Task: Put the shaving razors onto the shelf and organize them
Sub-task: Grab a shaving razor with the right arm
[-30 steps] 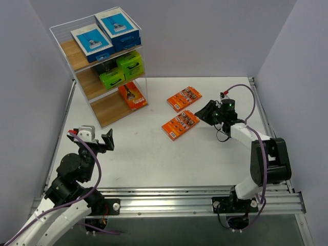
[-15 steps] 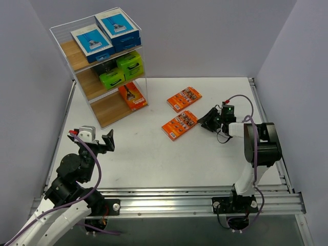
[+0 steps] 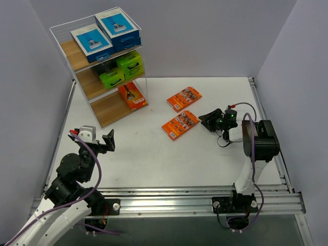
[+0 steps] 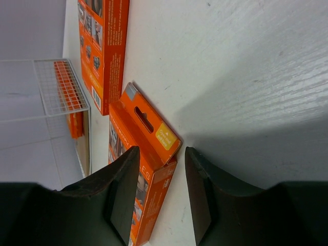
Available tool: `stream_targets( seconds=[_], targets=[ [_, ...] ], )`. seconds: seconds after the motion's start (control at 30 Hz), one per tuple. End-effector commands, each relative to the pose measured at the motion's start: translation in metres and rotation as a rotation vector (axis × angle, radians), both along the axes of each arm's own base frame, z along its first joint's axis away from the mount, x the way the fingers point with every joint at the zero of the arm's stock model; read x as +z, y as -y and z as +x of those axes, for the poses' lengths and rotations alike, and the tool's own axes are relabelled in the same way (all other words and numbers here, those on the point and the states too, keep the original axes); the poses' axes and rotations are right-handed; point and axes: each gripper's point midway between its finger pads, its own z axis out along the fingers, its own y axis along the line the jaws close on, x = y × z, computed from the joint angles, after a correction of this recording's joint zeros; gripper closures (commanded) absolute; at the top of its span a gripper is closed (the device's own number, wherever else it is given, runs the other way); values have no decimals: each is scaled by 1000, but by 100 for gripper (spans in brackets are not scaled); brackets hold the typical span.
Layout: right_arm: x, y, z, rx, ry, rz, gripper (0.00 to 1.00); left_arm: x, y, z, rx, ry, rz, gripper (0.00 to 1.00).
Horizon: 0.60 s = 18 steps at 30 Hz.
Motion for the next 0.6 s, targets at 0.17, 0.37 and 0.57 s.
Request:
stream_targets(
  seconds=[0.17, 0.37, 0.57],
  targets=[
    [-32, 0, -19, -61, -98, 75, 63, 16, 0, -1, -10, 39, -32, 6],
    [-34, -1, -25, -83, -103, 119, 63, 16, 0, -2, -11, 39, -33, 6],
    [-34, -1, -28, -102, -107, 138, 64, 16, 0, -2, -13, 40, -35, 6]
  ],
)
